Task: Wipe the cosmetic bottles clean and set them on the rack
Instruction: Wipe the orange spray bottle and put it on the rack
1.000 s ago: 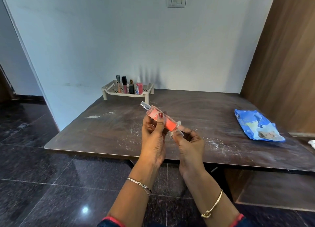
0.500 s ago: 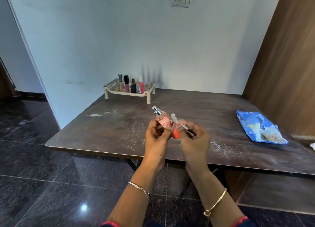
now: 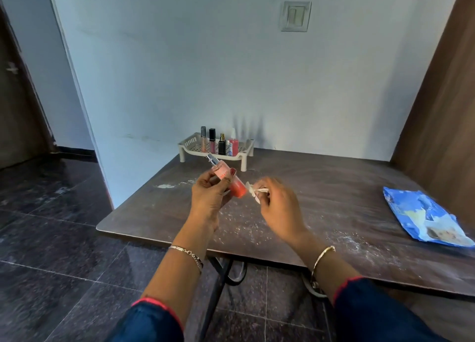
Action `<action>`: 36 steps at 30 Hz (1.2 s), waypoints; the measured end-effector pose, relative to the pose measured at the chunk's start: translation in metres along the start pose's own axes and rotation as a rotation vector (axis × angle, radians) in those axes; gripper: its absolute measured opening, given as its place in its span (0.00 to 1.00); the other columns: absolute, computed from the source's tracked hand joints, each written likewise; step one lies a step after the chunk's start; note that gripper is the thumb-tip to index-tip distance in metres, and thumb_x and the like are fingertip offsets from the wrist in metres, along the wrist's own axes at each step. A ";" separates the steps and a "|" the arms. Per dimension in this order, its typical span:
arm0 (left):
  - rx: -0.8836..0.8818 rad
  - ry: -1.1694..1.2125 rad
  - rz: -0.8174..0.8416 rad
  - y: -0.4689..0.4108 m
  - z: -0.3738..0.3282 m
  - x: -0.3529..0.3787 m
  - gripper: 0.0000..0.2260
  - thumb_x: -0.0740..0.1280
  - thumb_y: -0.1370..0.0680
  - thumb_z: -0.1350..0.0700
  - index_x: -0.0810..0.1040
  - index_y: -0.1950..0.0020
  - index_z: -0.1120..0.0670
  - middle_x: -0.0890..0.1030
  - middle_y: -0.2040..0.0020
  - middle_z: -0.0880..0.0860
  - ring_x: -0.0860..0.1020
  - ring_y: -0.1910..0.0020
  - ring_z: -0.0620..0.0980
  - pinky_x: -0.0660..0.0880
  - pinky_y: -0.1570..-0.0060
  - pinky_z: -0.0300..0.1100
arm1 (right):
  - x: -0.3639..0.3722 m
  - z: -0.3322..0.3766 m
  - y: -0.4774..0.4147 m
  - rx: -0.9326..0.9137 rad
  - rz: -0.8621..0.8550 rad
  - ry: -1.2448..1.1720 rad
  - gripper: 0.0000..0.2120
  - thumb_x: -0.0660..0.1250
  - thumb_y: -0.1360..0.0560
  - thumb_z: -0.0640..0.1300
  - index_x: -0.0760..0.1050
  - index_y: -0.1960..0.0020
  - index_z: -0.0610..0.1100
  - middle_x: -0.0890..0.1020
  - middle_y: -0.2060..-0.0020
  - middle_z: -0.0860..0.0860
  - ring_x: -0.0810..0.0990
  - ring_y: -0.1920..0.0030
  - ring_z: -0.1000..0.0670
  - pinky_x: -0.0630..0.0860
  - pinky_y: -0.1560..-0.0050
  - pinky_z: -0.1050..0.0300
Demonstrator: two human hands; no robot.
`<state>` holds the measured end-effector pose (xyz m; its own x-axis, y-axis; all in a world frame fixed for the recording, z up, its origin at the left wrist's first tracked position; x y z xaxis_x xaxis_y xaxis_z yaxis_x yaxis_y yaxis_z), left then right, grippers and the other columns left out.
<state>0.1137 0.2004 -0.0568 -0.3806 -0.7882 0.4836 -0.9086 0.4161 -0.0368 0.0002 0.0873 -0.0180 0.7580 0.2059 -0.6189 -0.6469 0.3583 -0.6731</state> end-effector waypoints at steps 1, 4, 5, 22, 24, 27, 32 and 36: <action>0.003 -0.045 -0.026 -0.012 -0.006 -0.009 0.14 0.73 0.29 0.61 0.77 0.45 0.57 0.82 0.52 0.53 0.80 0.47 0.53 0.80 0.54 0.44 | 0.007 -0.004 -0.012 0.023 0.003 -0.040 0.10 0.66 0.27 0.31 0.78 0.49 0.42 0.82 0.55 0.47 0.78 0.60 0.50 0.67 0.62 0.63; 0.043 -0.166 -0.087 -0.051 -0.031 -0.029 0.15 0.73 0.30 0.62 0.75 0.46 0.57 0.80 0.50 0.54 0.80 0.48 0.53 0.80 0.56 0.44 | 0.030 -0.025 -0.043 0.121 0.049 -0.137 0.16 0.63 0.25 0.31 0.79 0.42 0.45 0.81 0.49 0.47 0.78 0.56 0.51 0.68 0.59 0.70; 0.069 -0.208 -0.112 -0.068 -0.040 -0.036 0.14 0.73 0.30 0.62 0.75 0.46 0.57 0.80 0.50 0.54 0.79 0.48 0.53 0.80 0.54 0.46 | 0.038 -0.032 -0.052 0.142 0.068 -0.158 0.17 0.62 0.25 0.32 0.79 0.42 0.46 0.81 0.48 0.47 0.78 0.55 0.51 0.67 0.59 0.74; 0.307 -0.982 -0.287 -0.305 -0.075 -0.071 0.19 0.75 0.30 0.53 0.77 0.42 0.56 0.82 0.46 0.55 0.79 0.45 0.54 0.71 0.52 0.40 | 0.134 -0.134 -0.174 0.335 -0.091 -0.185 0.12 0.66 0.29 0.35 0.83 0.51 0.47 0.82 0.50 0.48 0.81 0.56 0.48 0.79 0.51 0.52; 0.304 -1.018 -0.277 -0.320 -0.064 -0.071 0.19 0.75 0.31 0.53 0.77 0.42 0.54 0.83 0.46 0.53 0.79 0.44 0.54 0.72 0.46 0.42 | 0.134 -0.139 -0.178 0.333 -0.125 -0.186 0.11 0.66 0.28 0.35 0.83 0.50 0.46 0.82 0.50 0.48 0.80 0.53 0.48 0.78 0.49 0.52; 0.300 -1.092 -0.263 -0.339 -0.051 -0.072 0.19 0.74 0.31 0.50 0.77 0.42 0.51 0.82 0.45 0.51 0.78 0.43 0.54 0.71 0.40 0.53 | 0.136 -0.146 -0.180 0.328 -0.140 -0.170 0.10 0.67 0.28 0.36 0.83 0.50 0.45 0.82 0.49 0.47 0.80 0.52 0.47 0.77 0.50 0.53; 0.297 -1.216 -0.248 -0.356 -0.046 -0.067 0.17 0.72 0.29 0.48 0.77 0.41 0.50 0.82 0.44 0.50 0.76 0.40 0.55 0.65 0.35 0.59 | 0.142 -0.153 -0.181 0.338 -0.122 -0.152 0.10 0.67 0.27 0.36 0.82 0.49 0.45 0.81 0.49 0.47 0.78 0.54 0.50 0.71 0.55 0.62; 0.258 -1.287 -0.238 -0.360 -0.035 -0.067 0.18 0.72 0.29 0.49 0.77 0.41 0.50 0.81 0.44 0.50 0.75 0.39 0.55 0.60 0.32 0.62 | 0.147 -0.153 -0.181 0.333 -0.104 -0.171 0.09 0.68 0.27 0.36 0.82 0.50 0.45 0.81 0.49 0.48 0.77 0.55 0.52 0.75 0.55 0.60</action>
<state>0.4724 0.1196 -0.0450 0.0304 -0.7524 -0.6579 -0.9270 0.2249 -0.3001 0.2157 -0.0869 -0.0493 0.8392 0.2919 -0.4588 -0.5249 0.6554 -0.5431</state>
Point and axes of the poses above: each hand's wrist, its own y-axis away from the middle knuckle, its own x-axis out of the palm, z = x × y, the point moved 9 cm from there along -y, towards the middle knuckle
